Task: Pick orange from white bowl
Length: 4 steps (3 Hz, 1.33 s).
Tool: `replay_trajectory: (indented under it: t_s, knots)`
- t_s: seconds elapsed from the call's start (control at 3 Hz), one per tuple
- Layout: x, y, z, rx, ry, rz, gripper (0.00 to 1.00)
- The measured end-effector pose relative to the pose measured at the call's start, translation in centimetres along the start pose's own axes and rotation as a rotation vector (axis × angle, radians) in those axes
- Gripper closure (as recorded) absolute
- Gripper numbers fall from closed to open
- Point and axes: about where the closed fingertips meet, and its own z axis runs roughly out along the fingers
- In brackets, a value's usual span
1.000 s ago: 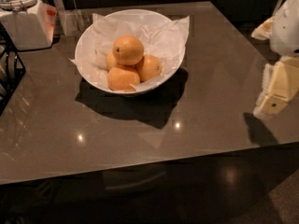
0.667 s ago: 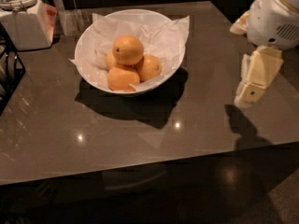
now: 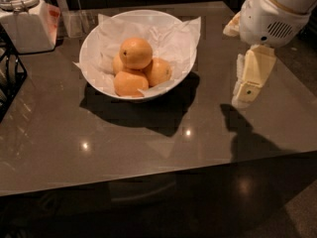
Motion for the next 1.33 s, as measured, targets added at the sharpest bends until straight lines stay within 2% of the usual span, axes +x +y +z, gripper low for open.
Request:
replay_trajectory:
  t_s: [0.33, 0.67, 1.0, 1.33]
  knots:
    - [-0.2, -0.7, 0.6, 0.001, -0.050, 0.008, 0.00]
    - [-1.9, -2.4, 1.7, -0.026, -0.105, -0.024, 0.00]
    - [-5.3, -4.5, 3.3, -0.083, -0.160, -0.082, 0.00]
    - [-9.4, -6.7, 4.5, -0.101, -0.202, -0.139, 0.00]
